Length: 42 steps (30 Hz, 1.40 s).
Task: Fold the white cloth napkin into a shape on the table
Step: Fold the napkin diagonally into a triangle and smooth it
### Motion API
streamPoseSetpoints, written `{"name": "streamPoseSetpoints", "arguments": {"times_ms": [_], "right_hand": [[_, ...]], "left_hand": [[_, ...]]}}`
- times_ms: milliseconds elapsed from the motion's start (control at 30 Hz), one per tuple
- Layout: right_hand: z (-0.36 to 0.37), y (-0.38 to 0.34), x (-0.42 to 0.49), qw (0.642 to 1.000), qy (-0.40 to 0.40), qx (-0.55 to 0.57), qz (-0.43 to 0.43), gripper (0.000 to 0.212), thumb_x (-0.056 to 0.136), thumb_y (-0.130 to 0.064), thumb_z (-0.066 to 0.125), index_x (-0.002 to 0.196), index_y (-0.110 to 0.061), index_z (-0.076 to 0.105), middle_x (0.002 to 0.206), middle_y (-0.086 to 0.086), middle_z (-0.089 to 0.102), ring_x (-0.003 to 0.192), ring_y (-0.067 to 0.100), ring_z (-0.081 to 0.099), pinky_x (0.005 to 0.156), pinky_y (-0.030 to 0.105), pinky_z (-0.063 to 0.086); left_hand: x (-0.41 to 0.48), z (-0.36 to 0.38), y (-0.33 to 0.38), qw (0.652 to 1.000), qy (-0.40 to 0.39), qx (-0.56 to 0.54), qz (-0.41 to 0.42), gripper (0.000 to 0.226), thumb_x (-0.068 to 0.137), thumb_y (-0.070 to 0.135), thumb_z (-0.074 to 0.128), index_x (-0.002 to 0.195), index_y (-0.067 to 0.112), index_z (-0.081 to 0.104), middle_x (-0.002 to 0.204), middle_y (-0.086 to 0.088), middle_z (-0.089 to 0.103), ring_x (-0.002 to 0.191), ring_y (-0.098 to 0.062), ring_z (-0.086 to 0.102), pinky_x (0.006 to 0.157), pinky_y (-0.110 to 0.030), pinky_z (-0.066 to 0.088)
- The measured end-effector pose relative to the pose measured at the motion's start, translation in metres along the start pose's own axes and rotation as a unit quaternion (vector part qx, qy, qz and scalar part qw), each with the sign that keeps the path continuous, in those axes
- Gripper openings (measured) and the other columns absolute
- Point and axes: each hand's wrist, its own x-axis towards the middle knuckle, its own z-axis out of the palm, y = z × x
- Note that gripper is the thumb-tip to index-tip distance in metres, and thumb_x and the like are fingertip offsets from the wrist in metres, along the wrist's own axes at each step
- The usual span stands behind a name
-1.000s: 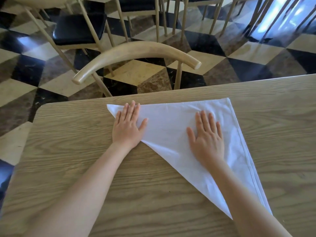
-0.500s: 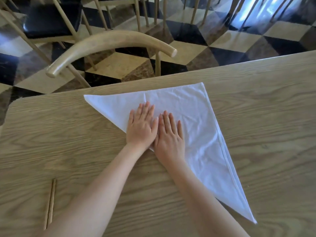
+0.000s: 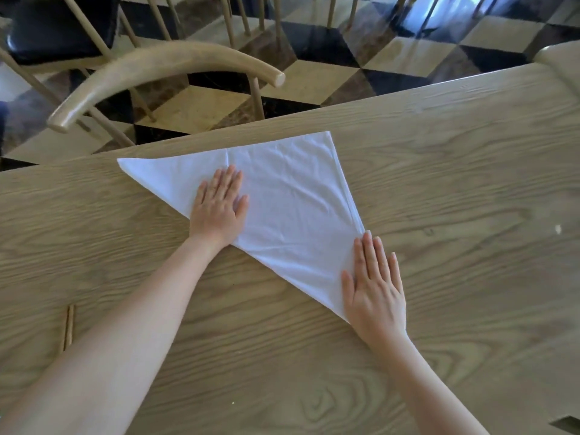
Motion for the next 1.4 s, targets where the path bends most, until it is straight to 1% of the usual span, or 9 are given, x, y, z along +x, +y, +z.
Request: {"name": "streamPoseSetpoints", "arguments": {"times_ms": [133,233,367,600,733,833,933,1067,1400], "right_hand": [[-0.011,-0.010,-0.003,1.000,0.008,0.006,-0.019,0.061,0.094,-0.038,0.025,0.146,-0.005,0.022,0.154,0.009,0.021,0.143,0.019,0.015,0.116,0.037,0.002],[-0.008,-0.038,-0.007,0.988,-0.026,0.054,-0.144,0.059,0.095,-0.036,0.031,0.145,-0.006,0.026,0.153,0.006,0.023,0.143,0.021,0.020,0.114,0.037,0.010],[-0.005,-0.003,-0.020,0.976,-0.062,0.026,-0.209,0.060,0.096,-0.045,0.029,0.146,-0.011,0.028,0.154,0.002,0.025,0.143,0.015,0.018,0.116,0.036,0.015],[-0.020,0.067,-0.058,0.968,-0.053,0.021,-0.244,0.055,0.096,-0.040,0.033,0.144,-0.012,0.033,0.153,0.001,0.027,0.142,0.014,0.024,0.114,0.035,0.022],[-0.024,0.091,-0.074,0.963,0.016,0.073,-0.260,0.041,0.093,-0.022,0.046,0.132,-0.009,0.051,0.142,0.004,0.046,0.134,0.018,0.040,0.110,0.035,0.031],[-0.020,0.095,-0.088,0.963,0.088,0.116,-0.225,0.027,0.088,-0.015,0.053,0.113,-0.013,0.061,0.125,0.001,0.060,0.110,0.019,0.056,0.094,0.034,0.042],[-0.019,0.089,-0.095,0.971,0.101,0.161,-0.142,0.019,0.086,-0.025,0.054,0.104,-0.022,0.058,0.111,-0.008,0.056,0.094,0.016,0.052,0.084,0.028,0.039],[-0.014,0.083,-0.098,0.969,0.103,0.212,-0.074,0.010,0.080,-0.033,0.054,0.088,-0.028,0.052,0.098,-0.016,0.048,0.088,0.012,0.046,0.080,0.024,0.033],[-0.016,0.075,-0.098,0.964,0.090,0.249,0.034,0.021,0.082,-0.039,0.052,0.073,-0.023,0.062,0.080,-0.008,0.052,0.079,0.012,0.039,0.076,0.027,0.031]], "left_hand": [[-0.014,-0.005,0.033,0.999,-0.015,0.023,0.031,0.055,0.099,0.040,0.011,0.148,0.020,-0.002,0.157,0.002,-0.010,0.144,-0.013,-0.011,0.117,-0.040,-0.007],[-0.051,0.014,0.083,0.985,0.021,-0.015,0.169,0.055,0.095,0.038,0.013,0.146,0.017,0.015,0.155,-0.003,0.016,0.144,-0.018,0.012,0.117,-0.043,0.003],[-0.058,0.030,0.088,0.985,0.038,-0.010,0.165,0.054,0.094,0.035,0.024,0.143,0.014,0.029,0.150,-0.005,0.032,0.139,-0.021,0.027,0.113,-0.045,0.013],[-0.057,0.031,0.088,0.987,0.013,0.001,0.159,0.058,0.090,0.045,0.005,0.144,0.023,0.002,0.156,0.002,0.007,0.144,-0.013,0.002,0.118,-0.043,0.002],[-0.057,0.025,0.095,0.990,-0.029,0.018,0.136,0.060,0.090,0.048,0.000,0.145,0.024,-0.007,0.156,0.003,-0.009,0.143,-0.012,-0.012,0.117,-0.040,-0.009],[-0.061,0.021,0.121,0.986,-0.003,-0.017,0.165,0.059,0.092,0.041,0.012,0.147,0.020,0.021,0.156,-0.012,0.016,0.144,-0.027,0.012,0.115,-0.046,0.008],[-0.043,0.018,0.145,0.978,0.056,-0.053,0.192,0.046,0.092,0.027,0.032,0.132,0.012,0.048,0.141,-0.014,0.046,0.126,-0.034,0.043,0.100,-0.047,0.036],[0.006,0.002,0.160,0.983,0.062,-0.072,0.159,0.038,0.090,0.008,0.047,0.127,0.014,0.054,0.132,-0.009,0.052,0.117,-0.031,0.044,0.089,-0.042,0.036],[0.045,-0.009,0.145,0.941,0.056,-0.077,0.323,0.009,0.085,0.005,0.058,0.091,0.008,0.063,0.104,-0.007,0.060,0.102,-0.028,0.050,0.067,-0.035,0.044]]}}
